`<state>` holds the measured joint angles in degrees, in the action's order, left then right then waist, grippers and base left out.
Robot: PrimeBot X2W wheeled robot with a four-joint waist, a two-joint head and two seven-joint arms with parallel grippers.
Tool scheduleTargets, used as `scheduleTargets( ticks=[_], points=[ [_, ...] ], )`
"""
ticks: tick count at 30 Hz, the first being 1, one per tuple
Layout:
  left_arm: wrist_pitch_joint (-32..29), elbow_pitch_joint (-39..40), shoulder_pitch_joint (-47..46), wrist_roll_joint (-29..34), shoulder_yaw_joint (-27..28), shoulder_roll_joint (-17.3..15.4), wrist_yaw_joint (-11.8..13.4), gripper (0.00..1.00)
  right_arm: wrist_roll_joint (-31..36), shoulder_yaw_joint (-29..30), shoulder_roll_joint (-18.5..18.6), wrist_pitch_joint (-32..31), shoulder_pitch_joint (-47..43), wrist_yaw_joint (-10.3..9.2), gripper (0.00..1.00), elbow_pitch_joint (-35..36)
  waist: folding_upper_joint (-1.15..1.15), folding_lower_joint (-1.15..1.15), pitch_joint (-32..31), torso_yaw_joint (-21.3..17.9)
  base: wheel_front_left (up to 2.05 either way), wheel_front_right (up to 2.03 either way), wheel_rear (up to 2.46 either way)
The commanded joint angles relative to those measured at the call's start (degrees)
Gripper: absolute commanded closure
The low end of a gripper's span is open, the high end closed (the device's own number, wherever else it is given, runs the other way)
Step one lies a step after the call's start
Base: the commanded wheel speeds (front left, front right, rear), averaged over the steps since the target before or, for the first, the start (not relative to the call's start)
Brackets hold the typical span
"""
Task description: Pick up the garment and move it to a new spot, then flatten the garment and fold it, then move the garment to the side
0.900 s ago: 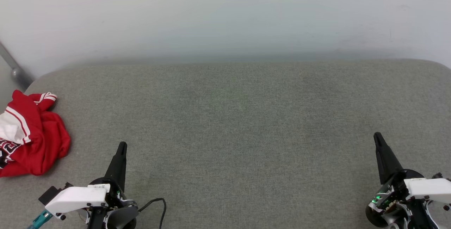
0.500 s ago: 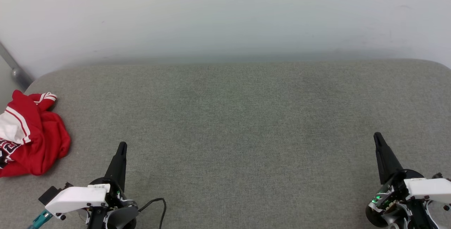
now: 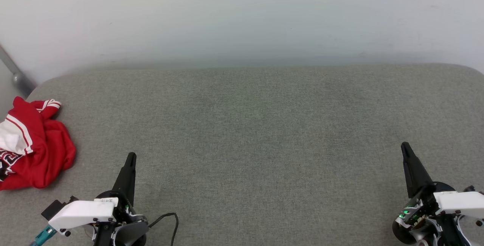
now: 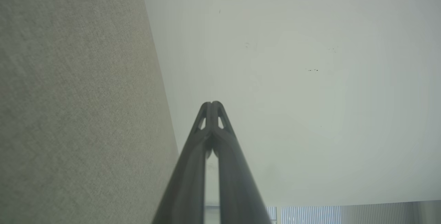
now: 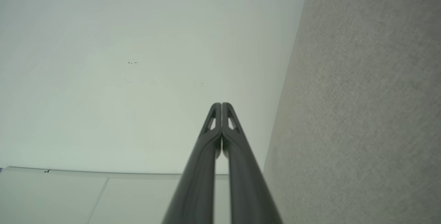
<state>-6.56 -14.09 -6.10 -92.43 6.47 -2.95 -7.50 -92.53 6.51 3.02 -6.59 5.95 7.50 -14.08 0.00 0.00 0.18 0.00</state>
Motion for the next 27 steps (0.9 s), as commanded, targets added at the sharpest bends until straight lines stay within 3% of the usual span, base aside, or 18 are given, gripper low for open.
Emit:
scheduleTargets(
  ticks=[1,10,11,27],
  points=[
    [-0.03,0.03,-0.4,0.08,0.14,0.11,-0.12,1.0,0.28,-0.05,-0.25,0.02,0.76,-0.03,1.0,-0.04,0.0,0.0,0.0,0.0,0.0,0.0,0.0],
    [-0.03,0.03,-0.4,0.08,0.14,0.11,-0.12,1.0,0.28,-0.05,-0.25,0.02,0.76,-0.02,1.0,-0.04,0.0,0.0,0.0,0.0,0.0,0.0,0.0],
    [0.01,-0.17,0.06,-0.01,-0.06,0.0,0.0,0.0,-0.01,0.0,0.0,0.01,-0.1,0.01,0.0,-0.12,0.0,0.0,0.0,0.0,0.0,0.0,0.0],
    [3.99,1.34,-0.2,2.54,-3.35,0.01,0.01,0.0,2.83,-2.81,0.79,3.17,-0.8,0.0,0.0,1.22,0.0,0.0,-0.03,0.1,0.0,0.0,0.0]
  ],
)
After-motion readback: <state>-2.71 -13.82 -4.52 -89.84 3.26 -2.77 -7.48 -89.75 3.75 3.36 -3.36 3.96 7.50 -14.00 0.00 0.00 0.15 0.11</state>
